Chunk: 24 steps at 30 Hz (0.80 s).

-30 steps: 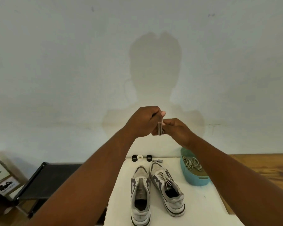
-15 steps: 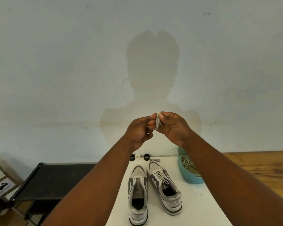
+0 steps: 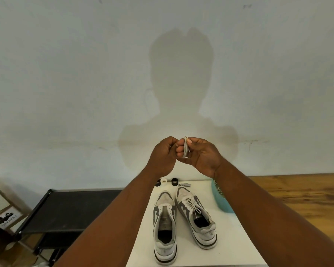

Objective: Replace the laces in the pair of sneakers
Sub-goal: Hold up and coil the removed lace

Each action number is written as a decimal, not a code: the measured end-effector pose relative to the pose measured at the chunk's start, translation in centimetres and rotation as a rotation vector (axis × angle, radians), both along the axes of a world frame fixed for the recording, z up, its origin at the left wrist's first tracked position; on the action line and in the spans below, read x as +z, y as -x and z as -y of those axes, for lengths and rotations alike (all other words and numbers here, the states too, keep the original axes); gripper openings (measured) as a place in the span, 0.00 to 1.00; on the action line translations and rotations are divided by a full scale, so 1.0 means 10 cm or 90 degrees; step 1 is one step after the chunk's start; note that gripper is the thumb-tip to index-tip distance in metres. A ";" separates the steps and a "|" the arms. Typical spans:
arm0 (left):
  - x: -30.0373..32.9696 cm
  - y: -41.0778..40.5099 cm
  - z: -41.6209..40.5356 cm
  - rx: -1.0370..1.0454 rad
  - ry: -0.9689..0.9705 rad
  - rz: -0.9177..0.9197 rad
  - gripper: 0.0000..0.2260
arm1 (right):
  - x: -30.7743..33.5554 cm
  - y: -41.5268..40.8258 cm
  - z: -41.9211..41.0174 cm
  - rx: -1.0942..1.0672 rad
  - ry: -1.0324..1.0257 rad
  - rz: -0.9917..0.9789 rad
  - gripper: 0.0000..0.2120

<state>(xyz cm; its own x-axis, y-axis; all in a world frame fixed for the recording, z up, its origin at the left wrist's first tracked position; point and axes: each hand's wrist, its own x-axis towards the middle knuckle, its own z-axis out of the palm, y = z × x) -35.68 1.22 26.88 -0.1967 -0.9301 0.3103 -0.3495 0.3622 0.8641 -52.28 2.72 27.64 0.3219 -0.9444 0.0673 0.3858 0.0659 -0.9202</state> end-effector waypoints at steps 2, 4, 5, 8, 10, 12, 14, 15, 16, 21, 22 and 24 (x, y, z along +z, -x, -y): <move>-0.03 0.02 -0.02 -0.026 -0.021 0.006 0.13 | -0.03 0.00 -0.01 0.022 -0.023 0.009 0.12; -0.04 0.02 -0.06 -0.052 -0.008 0.037 0.15 | -0.06 -0.01 -0.03 0.040 -0.051 0.024 0.13; -0.05 0.00 -0.05 -0.042 -0.001 0.066 0.15 | -0.07 -0.03 -0.05 0.036 -0.069 0.030 0.14; -0.07 -0.10 0.03 -0.036 0.010 0.131 0.14 | -0.05 -0.16 -0.12 -0.032 -0.104 0.014 0.15; -0.10 -0.17 0.09 -0.040 0.035 0.187 0.12 | -0.04 -0.29 -0.17 -0.101 -0.112 -0.007 0.14; -0.14 -0.22 0.13 -0.043 0.062 0.235 0.11 | -0.06 -0.43 -0.20 -0.161 -0.126 -0.011 0.13; -0.17 -0.25 0.13 -0.037 0.101 0.290 0.09 | -0.08 -0.54 -0.22 -0.209 -0.143 0.008 0.12; -0.18 -0.25 0.12 -0.029 0.117 0.317 0.09 | -0.08 -0.57 -0.22 -0.232 -0.154 0.018 0.12; -0.19 -0.26 0.10 -0.019 0.130 0.340 0.09 | -0.09 -0.60 -0.22 -0.255 -0.165 0.025 0.12; -0.20 -0.28 0.03 0.012 0.183 0.397 0.10 | -0.24 -0.59 -0.19 -0.289 -0.204 0.036 0.15; -0.22 -0.29 0.04 0.008 0.180 0.401 0.10 | -0.27 -0.57 -0.19 -0.270 -0.201 0.024 0.17; -0.26 -0.32 0.03 0.004 0.163 0.403 0.11 | -0.32 -0.52 -0.20 -0.242 -0.199 -0.018 0.16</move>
